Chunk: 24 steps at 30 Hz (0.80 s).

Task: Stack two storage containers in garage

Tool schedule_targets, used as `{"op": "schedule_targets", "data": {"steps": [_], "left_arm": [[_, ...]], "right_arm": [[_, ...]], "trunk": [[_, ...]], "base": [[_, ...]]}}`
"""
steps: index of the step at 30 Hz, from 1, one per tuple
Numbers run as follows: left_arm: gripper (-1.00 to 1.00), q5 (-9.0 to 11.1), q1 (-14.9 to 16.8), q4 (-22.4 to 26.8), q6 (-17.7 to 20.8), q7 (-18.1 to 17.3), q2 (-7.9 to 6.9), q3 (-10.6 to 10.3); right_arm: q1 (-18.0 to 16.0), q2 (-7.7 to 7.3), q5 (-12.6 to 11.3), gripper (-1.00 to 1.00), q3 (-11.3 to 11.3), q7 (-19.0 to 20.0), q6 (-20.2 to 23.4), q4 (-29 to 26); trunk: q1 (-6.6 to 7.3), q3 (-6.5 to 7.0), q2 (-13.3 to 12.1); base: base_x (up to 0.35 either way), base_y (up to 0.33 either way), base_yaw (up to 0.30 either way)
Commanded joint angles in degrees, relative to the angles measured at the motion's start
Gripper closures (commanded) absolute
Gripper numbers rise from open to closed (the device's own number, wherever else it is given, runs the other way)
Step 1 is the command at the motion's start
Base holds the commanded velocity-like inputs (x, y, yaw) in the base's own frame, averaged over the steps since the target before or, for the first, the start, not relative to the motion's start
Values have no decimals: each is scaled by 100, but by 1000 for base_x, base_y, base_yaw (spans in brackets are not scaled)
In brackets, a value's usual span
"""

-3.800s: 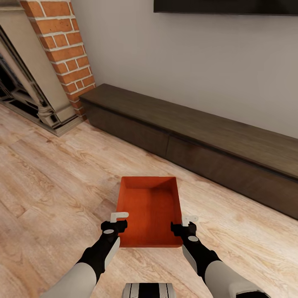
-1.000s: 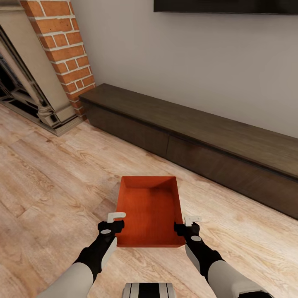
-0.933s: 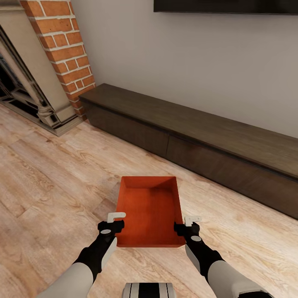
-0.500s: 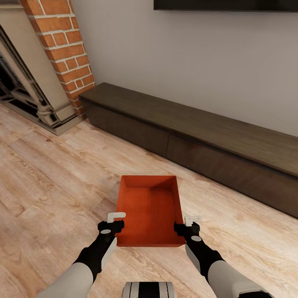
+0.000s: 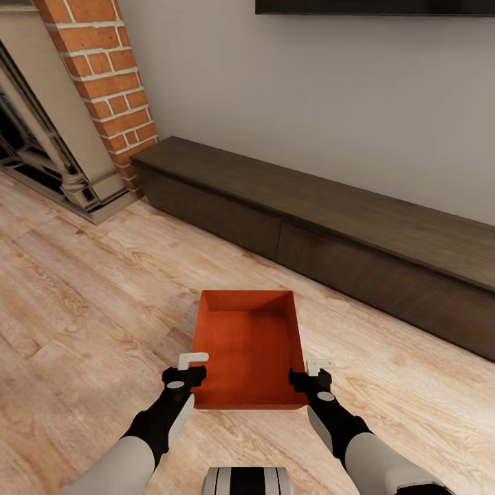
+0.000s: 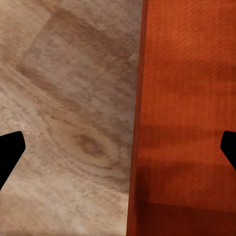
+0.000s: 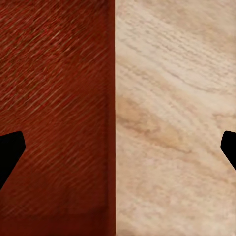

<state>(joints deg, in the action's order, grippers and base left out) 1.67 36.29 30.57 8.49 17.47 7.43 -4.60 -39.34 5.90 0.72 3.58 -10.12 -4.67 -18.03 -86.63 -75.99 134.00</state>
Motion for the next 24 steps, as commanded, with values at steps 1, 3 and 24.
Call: {"op": "schedule_targets", "data": {"steps": [1, 3, 24], "left_arm": [[-100, 17, 1, 10, 38, 45, -5, -39], [-100, 17, 1, 10, 37, 45, -5, -40], [-100, 22, 1, 13, 30, 47, -5, -34]], "right_arm": [[-3, -1, 4, -100, 37, -42, -8, 7], [-3, -1, 3, -100, 37, -42, -8, 9], [-3, -5, 7, -100, 37, 28, -8, 19]], "trunk": [[1, -4, 1], [1, -4, 1], [-219, -183, 402]], "base": [[0, 0, 0], [0, 0, 0], [0, 0, 0]]}}
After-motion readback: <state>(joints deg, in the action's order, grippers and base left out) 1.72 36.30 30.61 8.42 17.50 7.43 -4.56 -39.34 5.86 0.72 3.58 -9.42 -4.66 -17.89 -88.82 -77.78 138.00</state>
